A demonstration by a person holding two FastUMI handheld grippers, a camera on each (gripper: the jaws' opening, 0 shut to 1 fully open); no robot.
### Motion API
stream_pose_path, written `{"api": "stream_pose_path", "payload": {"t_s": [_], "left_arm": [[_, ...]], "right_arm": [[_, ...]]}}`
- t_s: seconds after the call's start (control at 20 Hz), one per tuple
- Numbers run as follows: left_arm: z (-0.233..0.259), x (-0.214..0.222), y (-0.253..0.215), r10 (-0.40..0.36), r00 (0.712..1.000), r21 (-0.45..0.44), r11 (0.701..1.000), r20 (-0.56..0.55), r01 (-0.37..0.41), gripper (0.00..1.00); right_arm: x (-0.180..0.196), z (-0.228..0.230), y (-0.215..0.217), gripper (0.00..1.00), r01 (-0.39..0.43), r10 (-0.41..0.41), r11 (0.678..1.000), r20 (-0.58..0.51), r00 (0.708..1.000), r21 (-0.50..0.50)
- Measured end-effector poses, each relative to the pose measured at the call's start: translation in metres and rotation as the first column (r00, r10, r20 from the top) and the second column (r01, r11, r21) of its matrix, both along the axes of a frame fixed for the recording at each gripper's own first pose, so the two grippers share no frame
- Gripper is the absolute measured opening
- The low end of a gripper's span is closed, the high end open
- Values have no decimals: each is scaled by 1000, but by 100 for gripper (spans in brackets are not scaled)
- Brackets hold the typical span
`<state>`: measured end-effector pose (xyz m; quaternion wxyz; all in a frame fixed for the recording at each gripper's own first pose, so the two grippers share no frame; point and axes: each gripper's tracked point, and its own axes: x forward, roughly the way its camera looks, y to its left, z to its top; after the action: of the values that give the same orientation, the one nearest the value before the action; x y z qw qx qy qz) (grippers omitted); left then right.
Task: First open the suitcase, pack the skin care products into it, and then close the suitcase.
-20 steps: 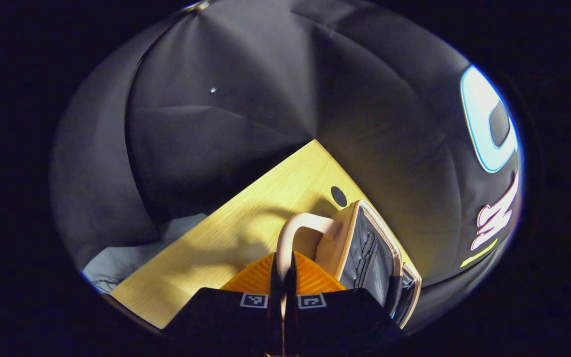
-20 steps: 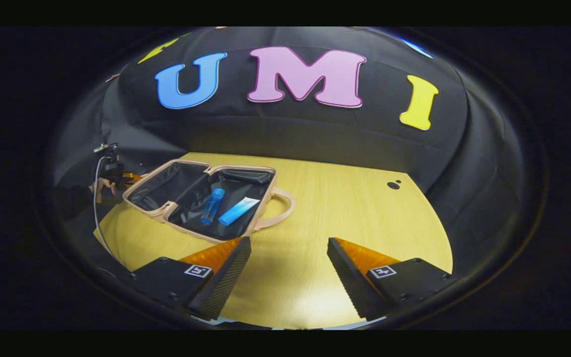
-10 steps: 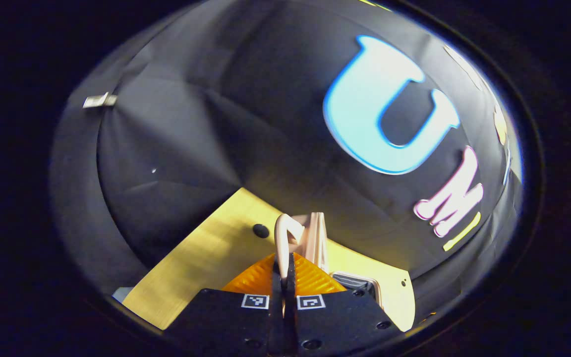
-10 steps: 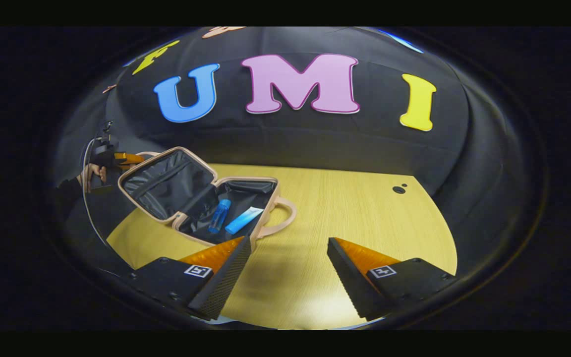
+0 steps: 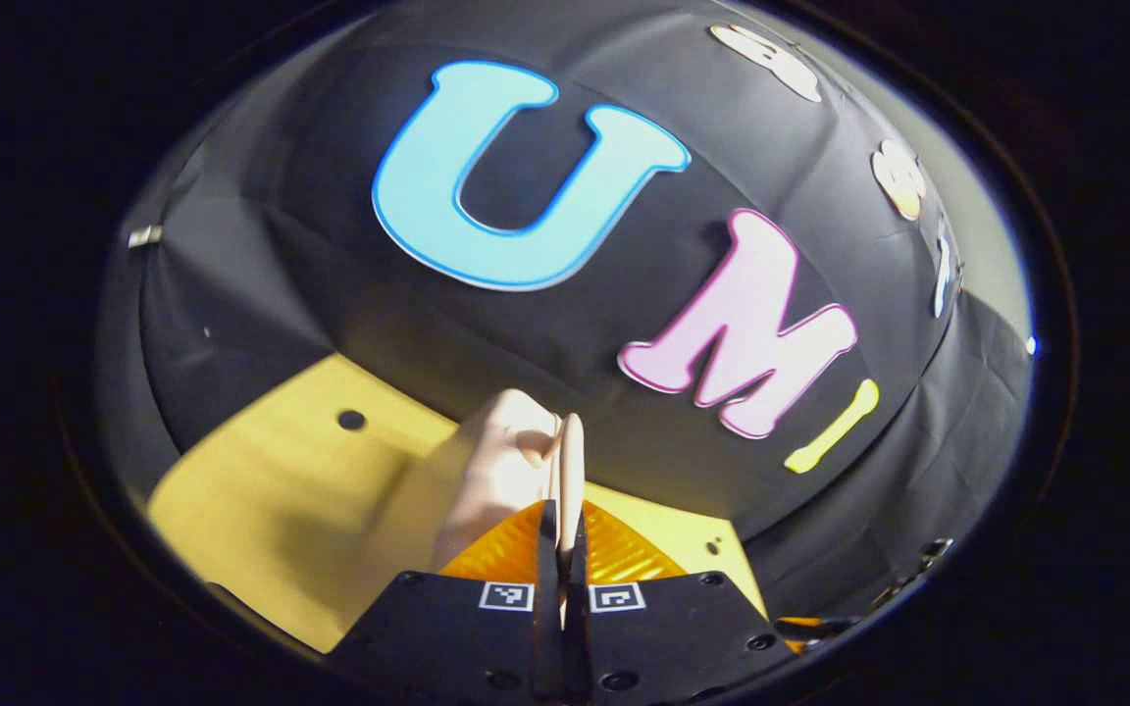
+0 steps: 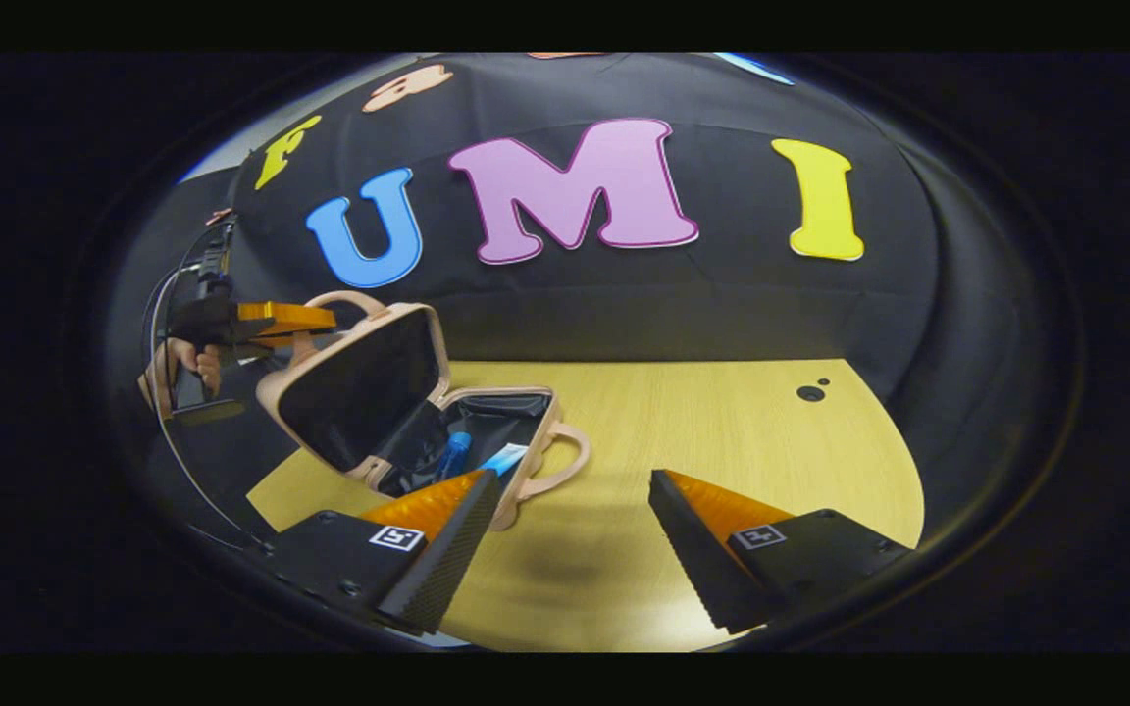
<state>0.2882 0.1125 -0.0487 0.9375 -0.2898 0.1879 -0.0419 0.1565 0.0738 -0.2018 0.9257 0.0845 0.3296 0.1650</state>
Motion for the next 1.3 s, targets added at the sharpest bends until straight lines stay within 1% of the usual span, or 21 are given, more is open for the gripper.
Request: {"api": "stream_pose_path", "payload": {"t_s": [0.15,0.25,0.3,0.4,0.45,0.55,0.6,0.7,0.75,0.8,0.85,0.9,0.95,1.0,1.1,1.15,1.2,1.25,1.3], "left_arm": [[-41,8,-60,-27,999,-31,999,-31,26,6],[-69,15,-99,-53,996,-63,997,-76,48,6],[-92,19,-125,-67,991,-23,998,-114,65,6],[-117,18,-148,-103,982,83,990,-161,117,6],[-130,15,-156,-118,974,136,980,-195,147,6],[-153,5,-169,-115,960,229,957,-256,176,6],[-166,5,-170,-105,953,284,940,-286,188,6],[-193,5,-170,-85,938,400,889,-335,224,8],[-204,5,-170,-84,931,433,868,-354,243,12],[-213,1,-170,-85,926,444,859,-368,255,14],[-214,-1,-168,-79,929,442,863,-361,245,22],[-208,0,-173,-103,938,403,883,-330,239,35],[-195,-8,-180,-117,944,370,899,-310,233,47],[-181,-15,-179,-121,951,350,911,-284,220,59],[-148,-31,-169,-137,969,321,926,-207,199,71],[-126,-43,-160,-135,978,320,930,-161,182,74],[-87,-67,-142,-125,989,348,926,-73,143,88],[-54,-84,-125,-110,994,382,919,10,98,88],[-31,-97,-112,-99,992,406,912,77,59,88]], "right_arm": [[-6,-1,-12,97,-40,40,999,-9,999,13],[-6,10,-13,97,-65,64,997,31,997,27],[-4,17,-15,97,-76,75,997,60,995,27],[1,29,-24,97,-68,64,997,100,993,33],[-1,31,-27,97,-57,52,997,103,993,44],[-2,31,-46,97,-19,16,999,105,994,29],[-2,30,-55,98,5,-7,1000,104,995,18],[-8,27,-67,97,59,-59,998,88,994,12],[-12,27,-72,97,86,-87,996,76,993,12],[-15,30,-77,97,116,-117,993,74,990,12],[-16,37,-82,98,153,-153,988,85,985,8],[-19,49,-86,97,196,-196,981,107,975,10],[-20,56,-87,97,222,-222,975,116,968,14],[-23,63,-86,97,243,-244,970,122,962,22],[-30,78,-83,97,277,-278,961,144,950,28],[-34,86,-83,98,295,-295,955,163,942,24],[-41,98,-83,97,320,-318,947,191,929,21],[-51,108,-82,97,349,-345,937,220,912,19],[-60,114,-80,97,370,-364,929,240,900,20]]}}
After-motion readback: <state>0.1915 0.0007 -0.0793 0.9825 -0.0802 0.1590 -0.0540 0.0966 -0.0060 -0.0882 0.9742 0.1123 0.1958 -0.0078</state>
